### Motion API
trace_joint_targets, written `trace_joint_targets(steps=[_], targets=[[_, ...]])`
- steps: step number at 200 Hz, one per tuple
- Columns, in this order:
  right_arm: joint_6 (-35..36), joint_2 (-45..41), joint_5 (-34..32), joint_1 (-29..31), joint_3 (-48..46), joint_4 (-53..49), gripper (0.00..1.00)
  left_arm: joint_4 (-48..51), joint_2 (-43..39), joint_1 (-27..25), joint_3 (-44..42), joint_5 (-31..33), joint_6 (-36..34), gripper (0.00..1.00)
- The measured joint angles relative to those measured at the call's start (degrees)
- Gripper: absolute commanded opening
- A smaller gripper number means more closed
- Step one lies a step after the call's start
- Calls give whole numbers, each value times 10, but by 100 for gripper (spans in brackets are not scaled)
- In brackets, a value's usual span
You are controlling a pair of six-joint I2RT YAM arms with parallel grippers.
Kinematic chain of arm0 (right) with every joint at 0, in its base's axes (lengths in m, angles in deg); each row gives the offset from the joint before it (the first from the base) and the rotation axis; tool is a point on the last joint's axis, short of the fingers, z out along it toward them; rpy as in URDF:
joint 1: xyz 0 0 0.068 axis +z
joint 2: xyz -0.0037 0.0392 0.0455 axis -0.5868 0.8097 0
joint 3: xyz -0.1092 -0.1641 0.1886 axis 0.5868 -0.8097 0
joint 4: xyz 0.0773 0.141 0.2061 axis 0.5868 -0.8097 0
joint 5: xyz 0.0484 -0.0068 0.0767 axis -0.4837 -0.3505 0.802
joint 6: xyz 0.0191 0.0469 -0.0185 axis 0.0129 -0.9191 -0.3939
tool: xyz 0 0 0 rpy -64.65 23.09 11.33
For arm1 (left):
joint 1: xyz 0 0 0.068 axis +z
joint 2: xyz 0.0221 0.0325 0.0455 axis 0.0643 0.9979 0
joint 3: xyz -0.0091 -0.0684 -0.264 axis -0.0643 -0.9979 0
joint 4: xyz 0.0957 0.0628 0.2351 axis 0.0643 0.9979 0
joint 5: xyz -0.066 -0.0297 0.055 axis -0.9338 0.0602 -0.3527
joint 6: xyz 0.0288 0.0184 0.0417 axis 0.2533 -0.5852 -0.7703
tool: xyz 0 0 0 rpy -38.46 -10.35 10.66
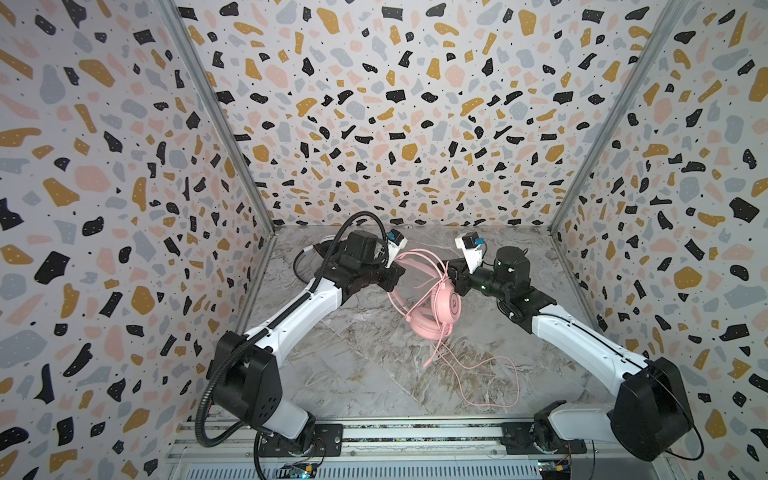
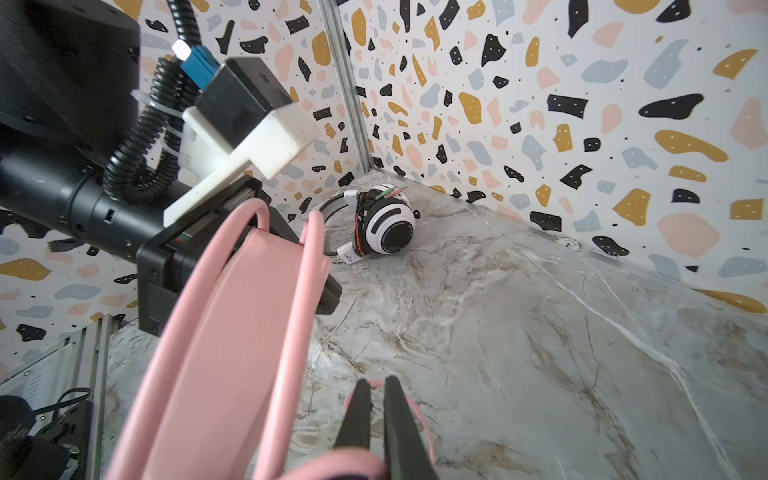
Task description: Wrap the headphones
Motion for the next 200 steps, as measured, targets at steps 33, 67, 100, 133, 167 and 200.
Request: trace_joint_targets(steps=[33,67,100,133,167,200], targets=[[-15,7,31,-20,-27,43,11,-17,-4,7,-5,-25,4,0],[-33,31,66,-40,-38,87,13,-52,-24,13,-19,-72,27,0],[-49,54,94,-40,-43,110,15,-115,-37,8,-19,-123,88,0],[-68,62,118,-40,-51,141,21,-126,-40,6,5,-135,137,0],[-106,73,143,-40,-63,201,29,-133,-43,7,43,-141,192,0],[-146,120,163,-32,-72,274,35,-177,-52,6,44,-160,273,0]])
